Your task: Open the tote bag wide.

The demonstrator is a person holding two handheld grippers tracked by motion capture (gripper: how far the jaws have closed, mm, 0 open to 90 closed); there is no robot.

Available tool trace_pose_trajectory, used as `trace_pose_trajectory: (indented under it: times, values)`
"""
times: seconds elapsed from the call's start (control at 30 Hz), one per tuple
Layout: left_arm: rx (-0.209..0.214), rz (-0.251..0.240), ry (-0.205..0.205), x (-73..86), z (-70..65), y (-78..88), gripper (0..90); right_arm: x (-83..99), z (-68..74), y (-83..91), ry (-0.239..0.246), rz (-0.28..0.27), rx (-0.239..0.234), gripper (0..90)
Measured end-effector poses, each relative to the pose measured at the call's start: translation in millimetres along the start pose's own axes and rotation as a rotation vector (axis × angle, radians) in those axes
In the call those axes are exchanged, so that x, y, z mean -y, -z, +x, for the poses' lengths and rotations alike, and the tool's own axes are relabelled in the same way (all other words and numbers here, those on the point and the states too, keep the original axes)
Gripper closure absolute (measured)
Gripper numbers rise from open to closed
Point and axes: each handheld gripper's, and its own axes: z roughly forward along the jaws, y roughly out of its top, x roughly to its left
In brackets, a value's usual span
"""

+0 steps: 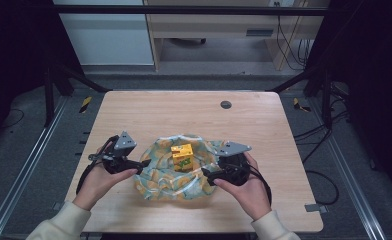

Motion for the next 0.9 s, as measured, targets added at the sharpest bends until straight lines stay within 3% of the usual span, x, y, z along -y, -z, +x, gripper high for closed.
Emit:
trace_pose_trajectory:
  times: [0.1, 0.3, 0.37, 0.5, 0.6, 0.73, 0.9]
  values:
    - [-0.008, 0.007, 0.002, -3.0, 6.1, -10.8, 20.8, -1.2, 4.9, -7.6, 0.019, 0.021, -0.003, 13.1]
    - [-0.003, 0.027, 0.003, -6.7, 12.8, -34.5, 20.7, 6.4, 7.4, -18.7, 0.007, 0.041, 0.007, 10.9]
    - [-0.018, 0.03, -0.002, -6.4, 14.6, -43.0, 20.8, 12.5, 5.5, -23.8, -0.008, 0.055, 0.007, 10.4]
    - [-0.007, 0.036, 0.01, -1.8, 17.6, -55.5, 21.7, 27.7, 2.1, -31.9, -0.035, 0.077, 0.002, 10.3]
    - [-0.017, 0.048, -0.011, 2.1, 17.8, -61.0, 23.0, 37.7, -0.2, -33.1, -0.059, 0.087, 0.004, 10.0]
    - [-0.002, 0.061, 0.018, 6.5, 22.2, -67.3, 23.7, 48.1, -0.3, -37.0, -0.096, 0.113, -0.022, 11.9]
    - [-0.007, 0.09, 0.022, 10.9, 24.1, -72.0, 37.8, 55.2, 3.0, -41.1, -0.11, 0.158, -0.044, 23.3]
